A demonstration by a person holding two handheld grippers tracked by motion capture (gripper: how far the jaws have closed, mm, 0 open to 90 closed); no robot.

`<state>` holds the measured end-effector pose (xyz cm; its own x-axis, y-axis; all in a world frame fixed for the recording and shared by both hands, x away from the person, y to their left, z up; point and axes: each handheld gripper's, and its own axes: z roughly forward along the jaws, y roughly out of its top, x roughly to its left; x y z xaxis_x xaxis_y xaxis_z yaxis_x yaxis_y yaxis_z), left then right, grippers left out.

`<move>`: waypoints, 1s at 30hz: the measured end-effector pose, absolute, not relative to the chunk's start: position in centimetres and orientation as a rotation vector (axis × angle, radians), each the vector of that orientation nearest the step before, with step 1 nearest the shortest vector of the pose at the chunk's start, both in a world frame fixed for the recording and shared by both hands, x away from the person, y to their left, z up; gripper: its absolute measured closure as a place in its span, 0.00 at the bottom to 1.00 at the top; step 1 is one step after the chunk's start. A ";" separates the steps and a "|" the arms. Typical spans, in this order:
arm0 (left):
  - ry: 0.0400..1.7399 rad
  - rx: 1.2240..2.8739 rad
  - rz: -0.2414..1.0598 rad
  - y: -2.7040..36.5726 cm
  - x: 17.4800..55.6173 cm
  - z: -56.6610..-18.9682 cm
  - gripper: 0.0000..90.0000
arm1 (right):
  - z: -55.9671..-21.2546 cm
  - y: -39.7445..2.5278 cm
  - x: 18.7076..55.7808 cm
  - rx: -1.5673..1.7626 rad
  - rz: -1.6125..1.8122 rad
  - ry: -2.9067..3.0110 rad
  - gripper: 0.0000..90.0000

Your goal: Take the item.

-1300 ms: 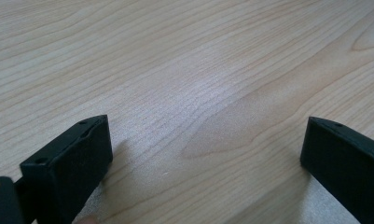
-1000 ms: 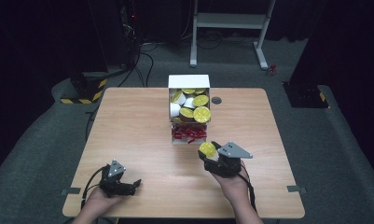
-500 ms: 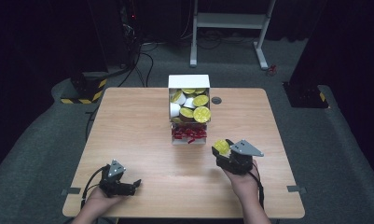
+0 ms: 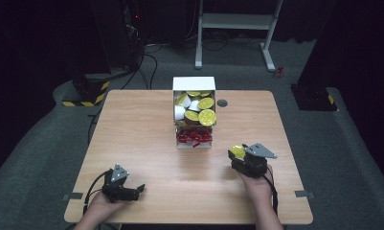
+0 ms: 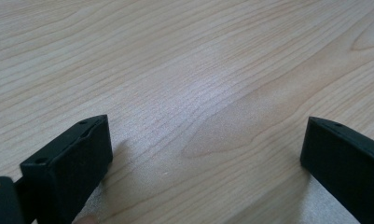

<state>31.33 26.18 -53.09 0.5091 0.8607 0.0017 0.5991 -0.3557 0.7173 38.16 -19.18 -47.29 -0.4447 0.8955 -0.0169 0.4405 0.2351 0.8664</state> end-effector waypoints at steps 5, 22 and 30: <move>1.184 2.087 0.510 26.2 31.3 -53.1 0.03 | -48.1 -20.1 38.6 1.266 1.100 1.982 0.42; 1.184 2.086 0.507 26.2 31.3 -53.1 0.03 | -50.4 -22.1 39.9 1.387 0.980 1.965 0.42; 1.185 2.086 0.508 26.2 31.3 -53.1 0.03 | -51.0 -22.3 40.1 1.397 0.951 1.971 0.42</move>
<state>31.32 26.22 -53.09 0.5104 0.8599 0.0045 0.5964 -0.3578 0.7185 40.13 -22.34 -50.99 -0.3178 0.9477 -0.0282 0.5679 0.2141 0.7948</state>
